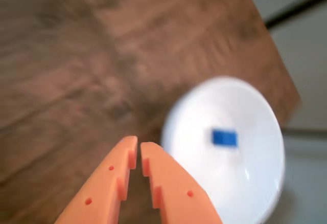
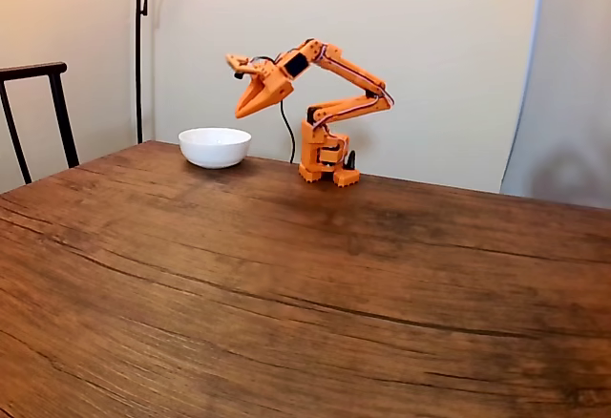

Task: Grasp the cube and drop it in the bowl

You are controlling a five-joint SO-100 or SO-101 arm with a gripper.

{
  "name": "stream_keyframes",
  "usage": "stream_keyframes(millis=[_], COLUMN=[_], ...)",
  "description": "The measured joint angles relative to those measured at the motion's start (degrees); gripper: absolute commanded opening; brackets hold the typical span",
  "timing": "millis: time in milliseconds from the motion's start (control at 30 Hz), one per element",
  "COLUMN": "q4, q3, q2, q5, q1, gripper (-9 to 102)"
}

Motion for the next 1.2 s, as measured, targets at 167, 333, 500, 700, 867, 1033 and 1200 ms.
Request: stream_keyframes(millis=[167,333,500,700,867,1033,1200], q4=[0.0,0.0,0.0,0.0,0.1,2.3,2.3], q3=[-0.4,-0.4,-0.4,-3.3,-4.7,-1.9,2.3], q2=[0.1,0.1,0.1,0.1,6.2,18.1,21.3], q5=[-4.4,-6.9,-7.2,-7.3,-7.2,-7.8,-9.4], q1=[-9.8,-19.6,-28.7,-37.3,-41.4,-43.9,-46.8], gripper=[-1,-1,-1,-1,-1,-1,-1])
